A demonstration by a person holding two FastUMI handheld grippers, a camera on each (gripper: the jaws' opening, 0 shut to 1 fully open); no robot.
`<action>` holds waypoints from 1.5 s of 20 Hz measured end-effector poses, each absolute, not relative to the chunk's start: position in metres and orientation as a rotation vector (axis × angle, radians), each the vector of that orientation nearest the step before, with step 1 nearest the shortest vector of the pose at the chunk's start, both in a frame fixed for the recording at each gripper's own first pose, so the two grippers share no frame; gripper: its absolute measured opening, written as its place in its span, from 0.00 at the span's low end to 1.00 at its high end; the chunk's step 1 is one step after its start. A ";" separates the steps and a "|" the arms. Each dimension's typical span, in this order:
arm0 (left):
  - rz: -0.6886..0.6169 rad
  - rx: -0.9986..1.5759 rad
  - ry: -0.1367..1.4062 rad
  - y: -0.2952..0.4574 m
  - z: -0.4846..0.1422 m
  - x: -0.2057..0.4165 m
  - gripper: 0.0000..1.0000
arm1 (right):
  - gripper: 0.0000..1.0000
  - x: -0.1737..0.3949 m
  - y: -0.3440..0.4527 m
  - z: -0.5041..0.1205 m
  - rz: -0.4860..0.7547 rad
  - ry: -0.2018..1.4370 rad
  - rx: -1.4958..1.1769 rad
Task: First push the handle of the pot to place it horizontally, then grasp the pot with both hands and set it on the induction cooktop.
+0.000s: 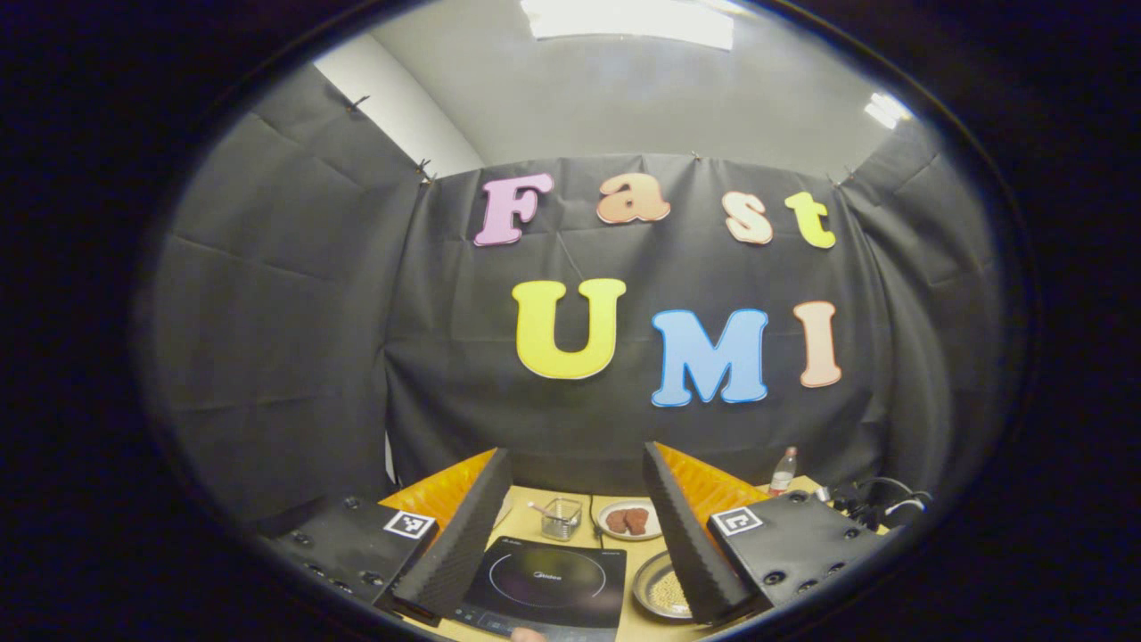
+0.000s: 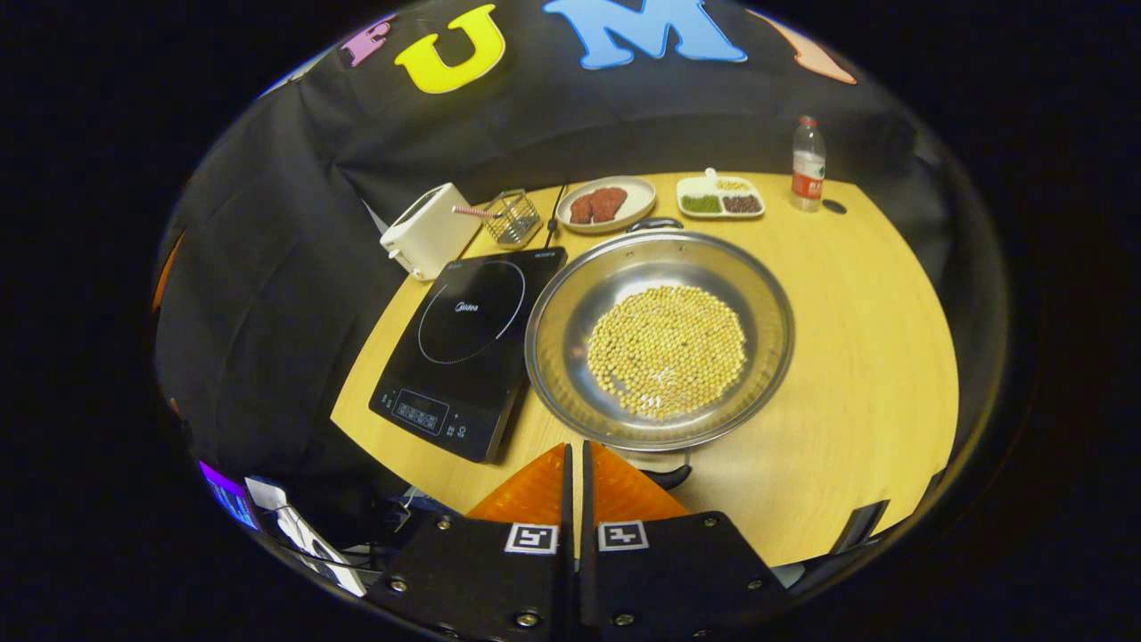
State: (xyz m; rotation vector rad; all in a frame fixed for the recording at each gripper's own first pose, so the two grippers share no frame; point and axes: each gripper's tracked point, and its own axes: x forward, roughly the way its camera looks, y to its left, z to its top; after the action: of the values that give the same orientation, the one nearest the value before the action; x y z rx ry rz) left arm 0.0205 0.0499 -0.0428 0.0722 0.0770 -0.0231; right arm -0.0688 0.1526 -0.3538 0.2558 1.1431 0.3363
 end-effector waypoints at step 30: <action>-0.008 0.096 0.140 0.025 -0.064 0.029 0.99 | 0.01 -0.063 0.131 -0.428 0.219 1.281 0.533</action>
State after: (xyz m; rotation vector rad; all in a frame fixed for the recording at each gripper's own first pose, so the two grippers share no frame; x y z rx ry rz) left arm 0.0292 0.0254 -0.0645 0.0961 0.1402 -0.0080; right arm -0.0629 0.1309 -0.4275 0.5335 1.2807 0.2189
